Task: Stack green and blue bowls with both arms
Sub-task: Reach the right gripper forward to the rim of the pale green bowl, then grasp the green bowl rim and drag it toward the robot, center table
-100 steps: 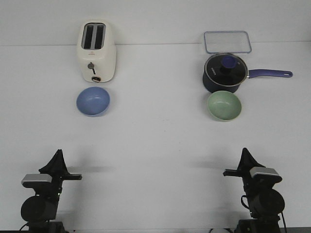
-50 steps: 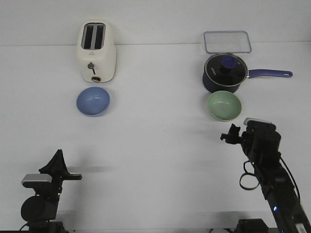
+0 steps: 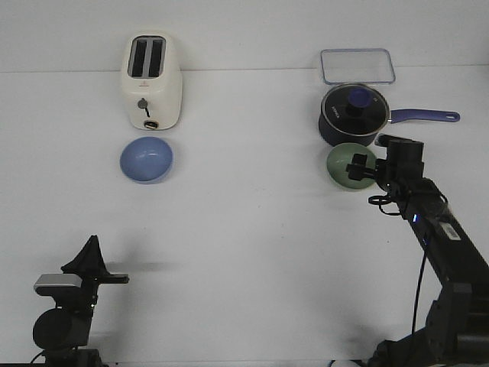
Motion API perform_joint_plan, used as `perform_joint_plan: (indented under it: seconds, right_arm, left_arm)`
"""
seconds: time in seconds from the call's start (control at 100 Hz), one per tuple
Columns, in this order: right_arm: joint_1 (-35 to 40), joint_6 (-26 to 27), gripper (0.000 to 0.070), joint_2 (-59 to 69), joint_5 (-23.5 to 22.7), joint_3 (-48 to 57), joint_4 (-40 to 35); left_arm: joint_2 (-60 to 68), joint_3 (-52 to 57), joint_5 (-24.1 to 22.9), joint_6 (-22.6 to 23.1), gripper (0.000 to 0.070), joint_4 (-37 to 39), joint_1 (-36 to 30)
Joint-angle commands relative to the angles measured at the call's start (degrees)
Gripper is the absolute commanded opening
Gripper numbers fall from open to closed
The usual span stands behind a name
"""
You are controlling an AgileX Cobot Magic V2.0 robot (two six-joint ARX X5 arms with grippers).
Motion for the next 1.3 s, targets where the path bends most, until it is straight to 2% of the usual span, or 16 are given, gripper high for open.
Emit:
perform_joint_plan:
  seconds: [0.0, 0.06, 0.16, 0.18, 0.36, 0.56, 0.68, 0.87, 1.01, 1.22, 1.29]
  right_arm:
    - [-0.26, -0.74, 0.0481, 2.97, -0.2, 2.03, -0.09]
    - [-0.59, -0.74, 0.0354, 4.85, -0.9, 2.91, -0.48]
    - [-1.2, -0.74, 0.0042, 5.86, -1.81, 3.06, -0.48]
    - [-1.27, -0.76, 0.0, 5.88, -2.14, 3.06, -0.46]
    - [-2.32, -1.33, 0.0, 3.41, -6.51, 3.56, -2.62]
    - [-2.08, -1.68, 0.0, -6.71, -11.8, 3.1, -8.33]
    - [0.83, -1.68, 0.0, -15.12, -15.45, -1.62, -6.03]
    - [11.23, 2.03, 0.0, -28.22, -15.39, -13.05, -4.46]
    - [21.22, 5.29, 0.0, -32.48, -14.12, -18.36, -5.03]
    - [34.58, 8.66, 0.0, -31.52, -7.06, -21.94, -5.55]
    - [37.83, 8.98, 0.0, -29.86, -6.12, -22.01, -5.6]
  left_arm:
    - [-0.04, -1.14, 0.09, 0.0, 0.0015, 0.57, 0.09]
    - [-0.04, -1.14, 0.09, 0.0, 0.0015, 0.59, 0.11]
    - [-0.04, -1.14, 0.09, 0.0, 0.0015, 0.59, 0.11]
    - [-0.04, -1.14, 0.09, 0.0, 0.0015, 0.59, 0.09]
    - [-0.04, -1.14, 0.09, 0.0, 0.0015, 0.59, 0.11]
    - [-0.04, -1.14, 0.09, 0.0, 0.0015, 0.59, 0.11]
    - [-0.04, -1.14, 0.09, 0.0, 0.0015, 0.59, 0.09]
    - [-0.04, -1.14, 0.09, 0.0, 0.0015, 0.59, 0.09]
    - [-0.04, -1.14, 0.09, -0.17, 0.0015, 0.61, 0.09]
    - [-0.04, -1.14, 0.09, -1.11, 0.0015, 0.61, 0.09]
    - [-0.04, -1.14, 0.09, -3.63, 0.0015, 0.68, 0.09]
